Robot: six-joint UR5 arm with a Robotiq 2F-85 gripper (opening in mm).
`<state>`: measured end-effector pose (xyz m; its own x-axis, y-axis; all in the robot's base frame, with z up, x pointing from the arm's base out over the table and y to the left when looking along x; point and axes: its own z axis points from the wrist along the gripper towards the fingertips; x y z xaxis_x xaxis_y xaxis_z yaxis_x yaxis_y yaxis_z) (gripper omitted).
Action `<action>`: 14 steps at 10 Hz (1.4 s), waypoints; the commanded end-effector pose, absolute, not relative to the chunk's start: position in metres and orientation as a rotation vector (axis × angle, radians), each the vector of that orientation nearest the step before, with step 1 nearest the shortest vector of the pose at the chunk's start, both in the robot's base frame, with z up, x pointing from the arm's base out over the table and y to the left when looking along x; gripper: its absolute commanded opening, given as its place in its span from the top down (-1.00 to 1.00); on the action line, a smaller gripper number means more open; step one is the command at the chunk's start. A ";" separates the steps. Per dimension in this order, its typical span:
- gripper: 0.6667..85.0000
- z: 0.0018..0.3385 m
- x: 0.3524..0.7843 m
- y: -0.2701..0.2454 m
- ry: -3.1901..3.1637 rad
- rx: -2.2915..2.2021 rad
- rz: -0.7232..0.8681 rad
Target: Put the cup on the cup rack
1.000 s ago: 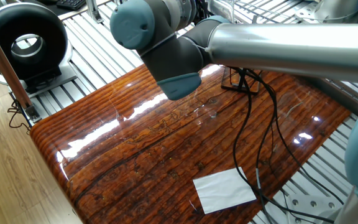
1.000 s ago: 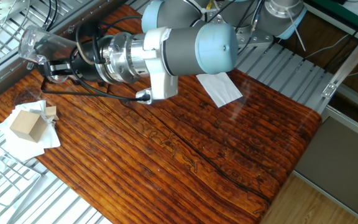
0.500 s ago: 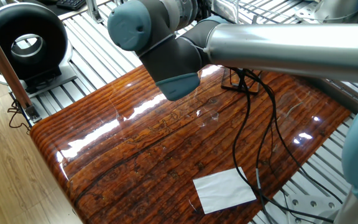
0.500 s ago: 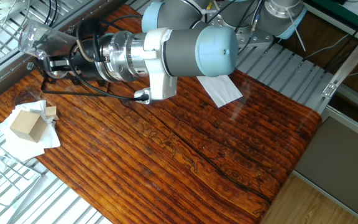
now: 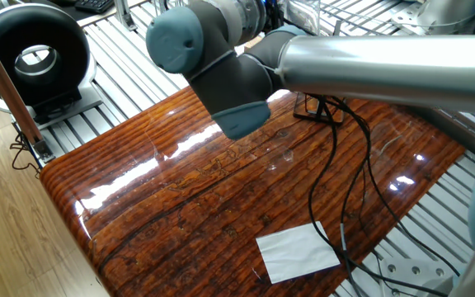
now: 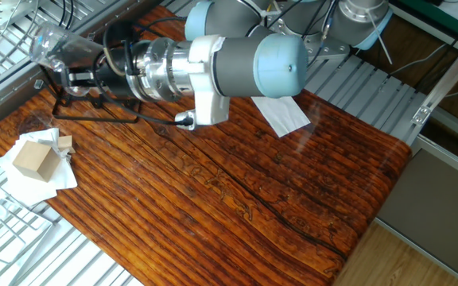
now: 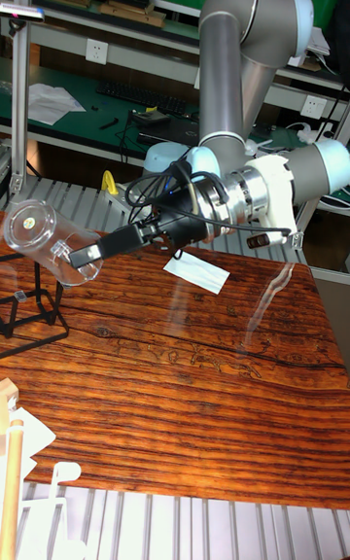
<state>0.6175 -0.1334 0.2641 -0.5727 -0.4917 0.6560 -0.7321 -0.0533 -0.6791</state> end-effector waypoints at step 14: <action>0.99 0.249 0.581 -0.130 -2.103 1.165 1.862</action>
<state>0.5781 -0.1313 0.2538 -0.6892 -0.4535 0.5652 -0.6101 -0.0577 -0.7902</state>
